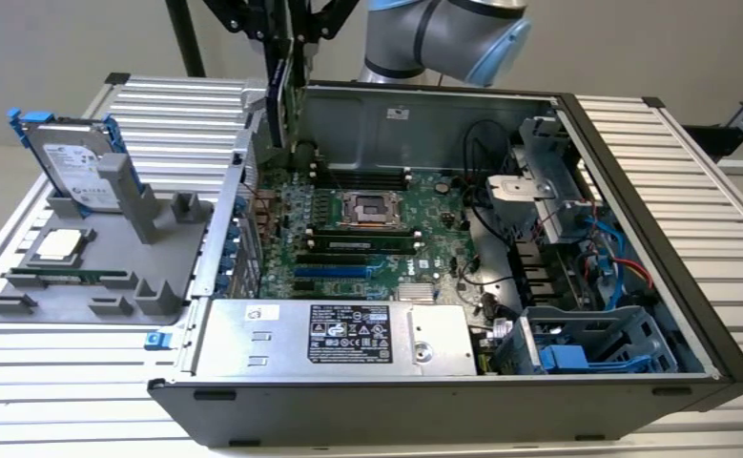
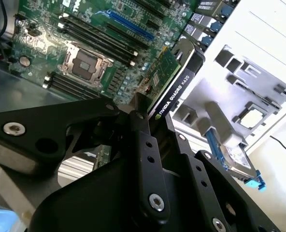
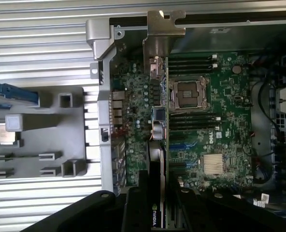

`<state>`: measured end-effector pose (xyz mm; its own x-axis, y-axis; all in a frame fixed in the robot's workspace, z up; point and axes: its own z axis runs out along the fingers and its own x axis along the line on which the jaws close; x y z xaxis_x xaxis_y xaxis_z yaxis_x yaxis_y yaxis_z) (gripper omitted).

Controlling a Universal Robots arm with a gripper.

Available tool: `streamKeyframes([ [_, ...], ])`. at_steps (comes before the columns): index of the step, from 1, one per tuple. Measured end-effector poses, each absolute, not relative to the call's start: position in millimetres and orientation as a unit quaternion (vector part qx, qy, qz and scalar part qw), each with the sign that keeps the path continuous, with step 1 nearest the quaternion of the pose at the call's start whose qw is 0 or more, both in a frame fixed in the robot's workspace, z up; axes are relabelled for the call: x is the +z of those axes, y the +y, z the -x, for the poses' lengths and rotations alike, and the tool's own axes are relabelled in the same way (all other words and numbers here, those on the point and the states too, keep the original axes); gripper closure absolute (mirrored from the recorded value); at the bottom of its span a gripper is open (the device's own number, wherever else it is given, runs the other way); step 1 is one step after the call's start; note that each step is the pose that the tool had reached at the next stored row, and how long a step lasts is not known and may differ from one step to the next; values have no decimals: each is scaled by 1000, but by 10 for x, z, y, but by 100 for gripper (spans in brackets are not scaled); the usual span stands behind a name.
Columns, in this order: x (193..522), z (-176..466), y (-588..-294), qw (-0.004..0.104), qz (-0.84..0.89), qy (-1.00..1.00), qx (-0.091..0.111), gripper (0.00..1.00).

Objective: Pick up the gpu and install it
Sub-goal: 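Pick up the gpu and move the gpu toward the slot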

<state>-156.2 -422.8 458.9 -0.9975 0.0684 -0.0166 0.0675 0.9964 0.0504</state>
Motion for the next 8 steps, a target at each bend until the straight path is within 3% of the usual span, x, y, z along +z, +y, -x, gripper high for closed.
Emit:
streamKeyframes([
  [8, 4588, 1459, -4228, 9, -34, 999, 25, 100],
])
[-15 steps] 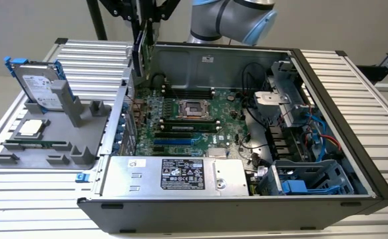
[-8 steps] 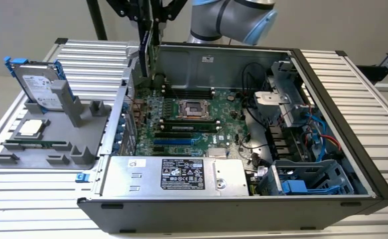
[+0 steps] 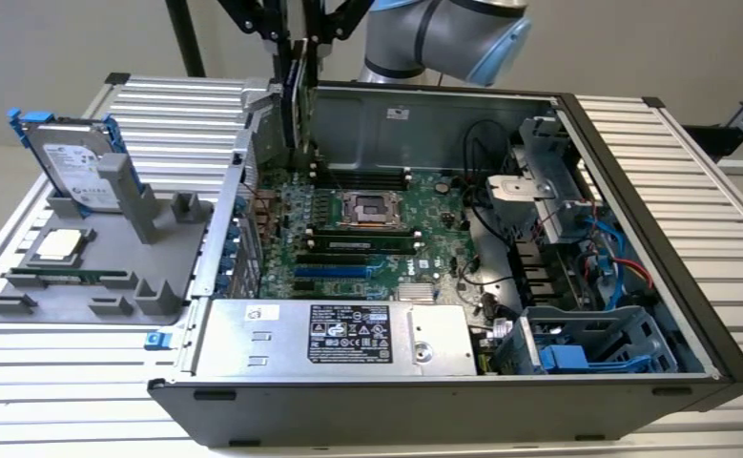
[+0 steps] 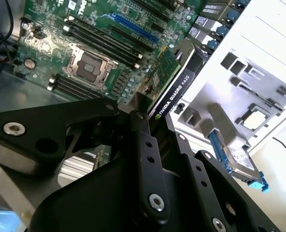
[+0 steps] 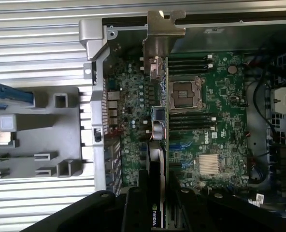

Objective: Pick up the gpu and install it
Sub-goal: 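Pick up the gpu and move the gpu toward the slot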

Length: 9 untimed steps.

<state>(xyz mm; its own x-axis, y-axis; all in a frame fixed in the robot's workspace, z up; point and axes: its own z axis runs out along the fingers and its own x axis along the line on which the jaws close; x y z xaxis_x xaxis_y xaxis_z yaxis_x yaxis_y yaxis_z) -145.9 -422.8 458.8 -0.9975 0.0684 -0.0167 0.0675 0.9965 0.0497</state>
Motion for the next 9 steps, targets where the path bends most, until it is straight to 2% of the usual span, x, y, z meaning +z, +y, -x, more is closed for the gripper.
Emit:
streamKeyframes([
  [9, 4589, 1356, -4227, 9, -34, 999, 24, 100],
])
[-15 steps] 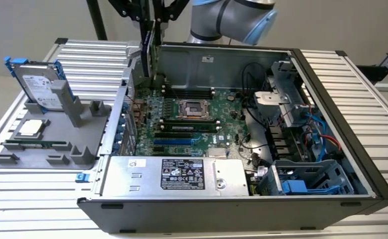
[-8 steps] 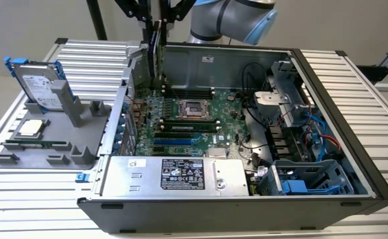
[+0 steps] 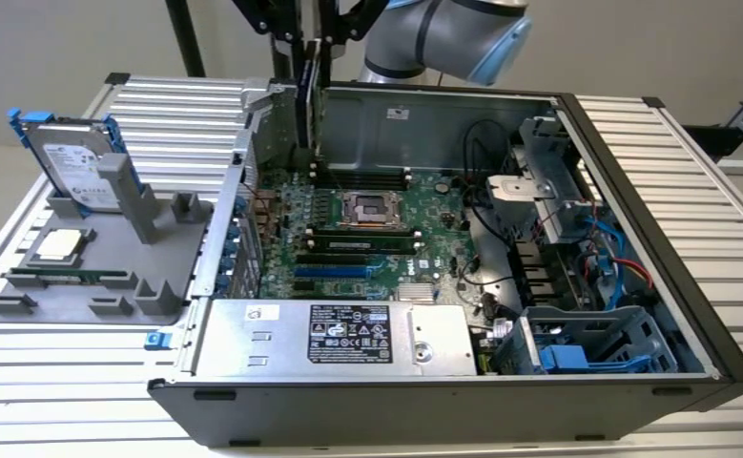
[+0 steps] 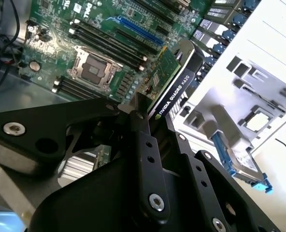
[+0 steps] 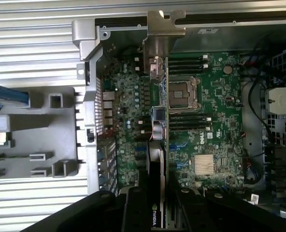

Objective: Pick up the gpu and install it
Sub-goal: 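Pick up the gpu and move the gpu toward the slot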

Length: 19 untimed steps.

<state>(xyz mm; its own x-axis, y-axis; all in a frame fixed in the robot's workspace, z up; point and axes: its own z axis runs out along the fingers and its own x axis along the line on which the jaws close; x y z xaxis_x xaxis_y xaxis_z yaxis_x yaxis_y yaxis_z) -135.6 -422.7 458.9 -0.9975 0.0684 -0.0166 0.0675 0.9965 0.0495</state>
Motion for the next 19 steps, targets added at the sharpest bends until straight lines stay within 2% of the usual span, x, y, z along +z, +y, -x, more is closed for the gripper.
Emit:
streamKeyframes([
  [19, 4588, 1106, -4228, 9, -34, 999, 24, 100],
])
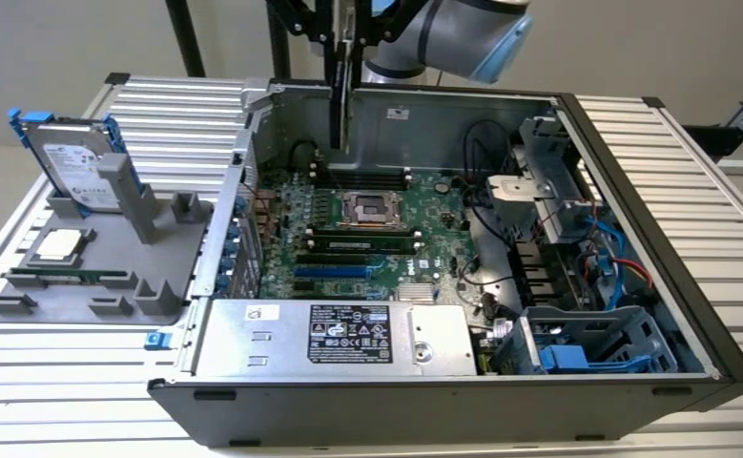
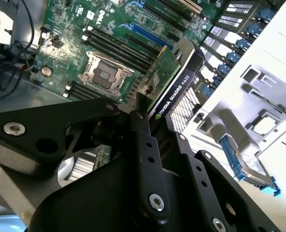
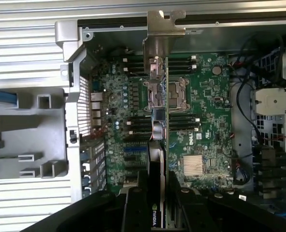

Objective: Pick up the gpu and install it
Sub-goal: 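Pick up the gpu and move the gpu toward the slot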

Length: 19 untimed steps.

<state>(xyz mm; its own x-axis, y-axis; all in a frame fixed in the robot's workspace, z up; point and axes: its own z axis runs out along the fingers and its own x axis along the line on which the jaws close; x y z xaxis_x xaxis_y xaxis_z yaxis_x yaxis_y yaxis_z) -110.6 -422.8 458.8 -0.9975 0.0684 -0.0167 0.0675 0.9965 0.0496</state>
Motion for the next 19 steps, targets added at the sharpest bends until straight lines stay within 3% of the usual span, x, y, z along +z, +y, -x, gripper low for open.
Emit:
streamKeyframes([
  [19, 4588, 913, -4228, 9, -34, 999, 25, 100],
])
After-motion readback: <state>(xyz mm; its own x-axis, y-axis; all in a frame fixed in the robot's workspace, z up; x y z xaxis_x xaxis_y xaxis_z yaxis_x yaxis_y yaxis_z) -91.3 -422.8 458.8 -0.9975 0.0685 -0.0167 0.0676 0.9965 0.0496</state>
